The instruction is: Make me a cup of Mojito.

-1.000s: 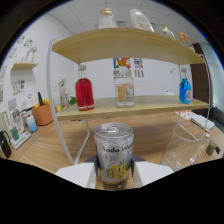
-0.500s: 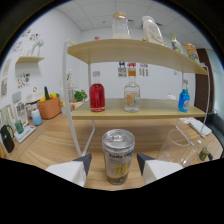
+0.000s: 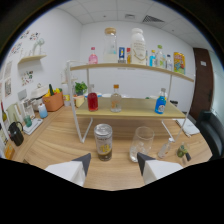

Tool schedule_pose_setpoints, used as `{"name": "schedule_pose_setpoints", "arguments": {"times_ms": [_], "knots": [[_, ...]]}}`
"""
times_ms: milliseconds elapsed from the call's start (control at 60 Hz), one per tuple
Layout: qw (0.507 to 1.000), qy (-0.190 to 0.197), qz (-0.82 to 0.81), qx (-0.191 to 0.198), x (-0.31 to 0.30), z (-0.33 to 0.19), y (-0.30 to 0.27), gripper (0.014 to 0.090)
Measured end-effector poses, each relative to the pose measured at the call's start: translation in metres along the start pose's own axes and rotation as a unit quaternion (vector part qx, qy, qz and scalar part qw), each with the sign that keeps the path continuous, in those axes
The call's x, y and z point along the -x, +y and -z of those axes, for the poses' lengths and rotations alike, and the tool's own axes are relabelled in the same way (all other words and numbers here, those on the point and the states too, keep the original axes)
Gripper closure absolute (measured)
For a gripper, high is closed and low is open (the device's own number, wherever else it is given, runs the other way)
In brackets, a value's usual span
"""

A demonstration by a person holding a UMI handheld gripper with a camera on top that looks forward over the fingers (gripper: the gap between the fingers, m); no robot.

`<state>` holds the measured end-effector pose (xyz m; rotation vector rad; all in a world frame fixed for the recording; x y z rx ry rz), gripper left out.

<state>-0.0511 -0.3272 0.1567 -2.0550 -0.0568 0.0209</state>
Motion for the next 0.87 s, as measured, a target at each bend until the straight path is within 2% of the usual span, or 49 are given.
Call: {"name": "schedule_pose_setpoints", "arguments": {"times_ms": [100, 433, 867], "knots": [[1.0, 0.003, -0.001, 0.021, -0.02, 0.016, 0.012, 0.019], [0.999, 0.016, -0.01, 0.047, -0.071, 0.057, 0.028, 0.0193], [0.999, 0.018, -0.011, 0.048, -0.086, 0.076, 0.032, 0.0192]]}}
